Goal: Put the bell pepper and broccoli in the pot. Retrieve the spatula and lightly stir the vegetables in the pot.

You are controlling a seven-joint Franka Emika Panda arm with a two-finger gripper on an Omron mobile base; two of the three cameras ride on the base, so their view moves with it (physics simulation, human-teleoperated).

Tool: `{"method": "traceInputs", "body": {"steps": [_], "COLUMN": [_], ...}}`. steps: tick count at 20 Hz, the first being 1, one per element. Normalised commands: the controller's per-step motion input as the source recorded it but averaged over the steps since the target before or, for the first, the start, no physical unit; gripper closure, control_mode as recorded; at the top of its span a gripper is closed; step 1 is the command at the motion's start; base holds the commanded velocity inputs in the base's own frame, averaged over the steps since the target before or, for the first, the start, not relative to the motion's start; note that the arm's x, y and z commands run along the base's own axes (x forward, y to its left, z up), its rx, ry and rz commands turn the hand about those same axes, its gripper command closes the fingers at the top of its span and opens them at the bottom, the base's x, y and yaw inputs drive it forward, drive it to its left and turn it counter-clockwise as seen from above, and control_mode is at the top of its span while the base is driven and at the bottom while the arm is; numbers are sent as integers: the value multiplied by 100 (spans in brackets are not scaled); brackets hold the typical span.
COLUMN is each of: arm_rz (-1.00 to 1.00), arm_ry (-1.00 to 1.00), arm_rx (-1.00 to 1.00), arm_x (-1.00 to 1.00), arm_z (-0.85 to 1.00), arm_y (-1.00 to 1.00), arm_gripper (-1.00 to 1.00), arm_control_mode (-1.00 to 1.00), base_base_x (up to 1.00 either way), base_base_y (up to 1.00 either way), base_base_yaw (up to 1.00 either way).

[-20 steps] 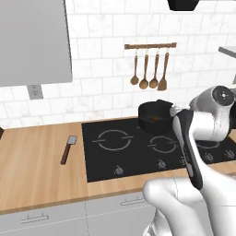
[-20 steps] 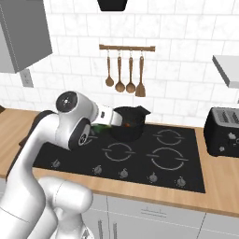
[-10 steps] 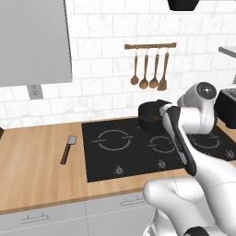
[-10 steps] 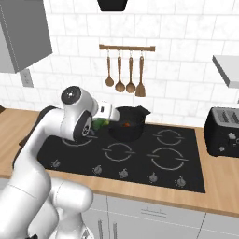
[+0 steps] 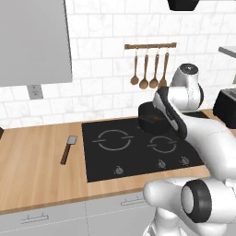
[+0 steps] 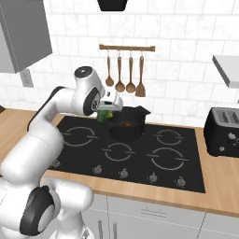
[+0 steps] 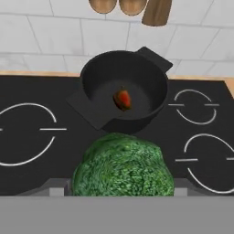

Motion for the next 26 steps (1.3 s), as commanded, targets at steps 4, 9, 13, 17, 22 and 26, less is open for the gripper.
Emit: {"method": "traceInputs", "body": {"steps": [4, 9, 13, 17, 22, 26], "arm_rz": [0, 1, 1, 0, 0, 0], "arm_ry": [0, -2, 0, 0, 3, 2], "arm_rx": [-4, -14, -10, -2, 0, 0], "arm_x": [26, 14, 34, 43, 37, 29], "arm_z": [-21, -41, -7, 0, 0, -5], "arm_y": [0, 0, 0, 0, 0, 0], "arm_gripper": [100, 100, 100, 100, 100, 100], "arm_control_mode": [-100, -100, -100, -100, -100, -100], "base_base_x": [0, 0, 0, 0, 0, 0], "base_base_y": [0, 0, 0, 0, 0, 0], "base_base_yaw": [0, 0, 0, 0, 0, 0]}}
